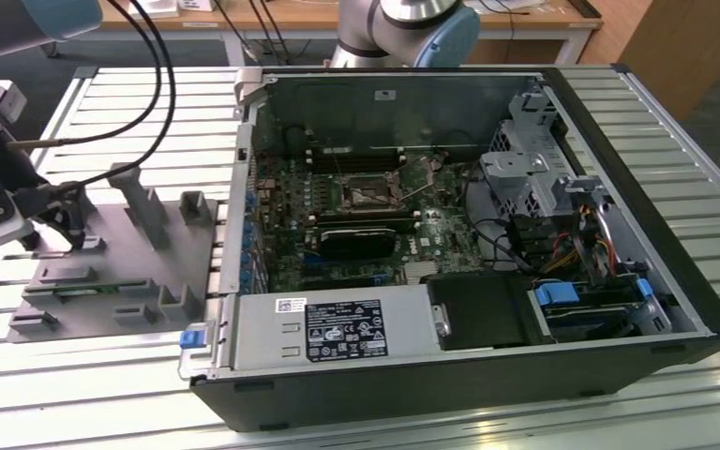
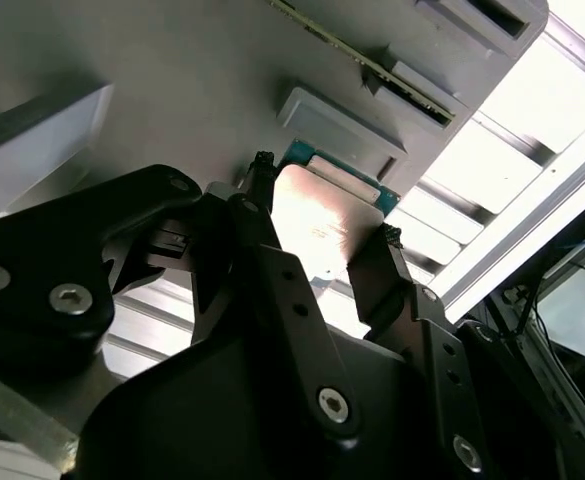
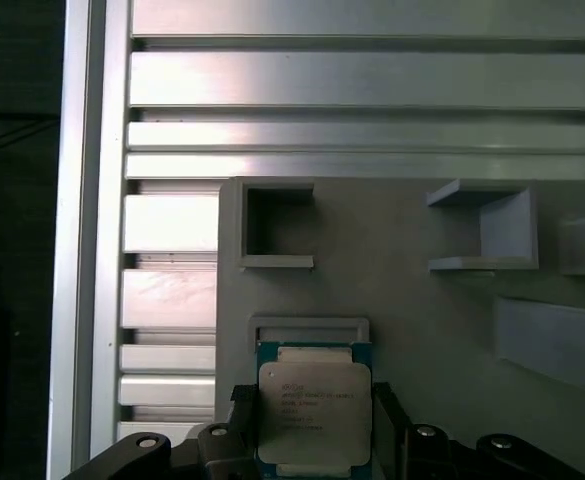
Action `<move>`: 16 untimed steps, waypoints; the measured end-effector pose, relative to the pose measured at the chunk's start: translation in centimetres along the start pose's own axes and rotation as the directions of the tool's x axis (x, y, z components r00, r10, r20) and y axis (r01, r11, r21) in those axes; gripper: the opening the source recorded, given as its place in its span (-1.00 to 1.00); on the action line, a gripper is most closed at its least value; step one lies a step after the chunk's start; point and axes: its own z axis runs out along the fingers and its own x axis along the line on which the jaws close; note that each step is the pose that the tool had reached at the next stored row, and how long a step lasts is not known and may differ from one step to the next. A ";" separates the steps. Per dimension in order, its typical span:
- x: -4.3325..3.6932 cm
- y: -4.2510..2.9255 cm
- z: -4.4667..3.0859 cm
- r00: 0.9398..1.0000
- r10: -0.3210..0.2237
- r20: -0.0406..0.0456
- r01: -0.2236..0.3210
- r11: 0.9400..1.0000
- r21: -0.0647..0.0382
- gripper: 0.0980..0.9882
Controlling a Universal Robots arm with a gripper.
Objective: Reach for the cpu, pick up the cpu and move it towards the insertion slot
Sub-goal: 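Pick up the cpu and move it towards the insertion slot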
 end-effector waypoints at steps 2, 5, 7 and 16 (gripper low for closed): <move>0.00 0.01 -0.16 1.000 0.000 0.000 0.000 1.000 0.000 0.00; 0.00 0.03 -0.43 1.000 0.000 0.000 0.000 1.000 0.000 0.00; 0.01 0.04 -0.60 1.000 0.000 0.000 0.000 1.000 0.000 0.00; 0.01 0.10 -1.38 1.000 0.000 0.000 0.000 1.000 0.000 0.00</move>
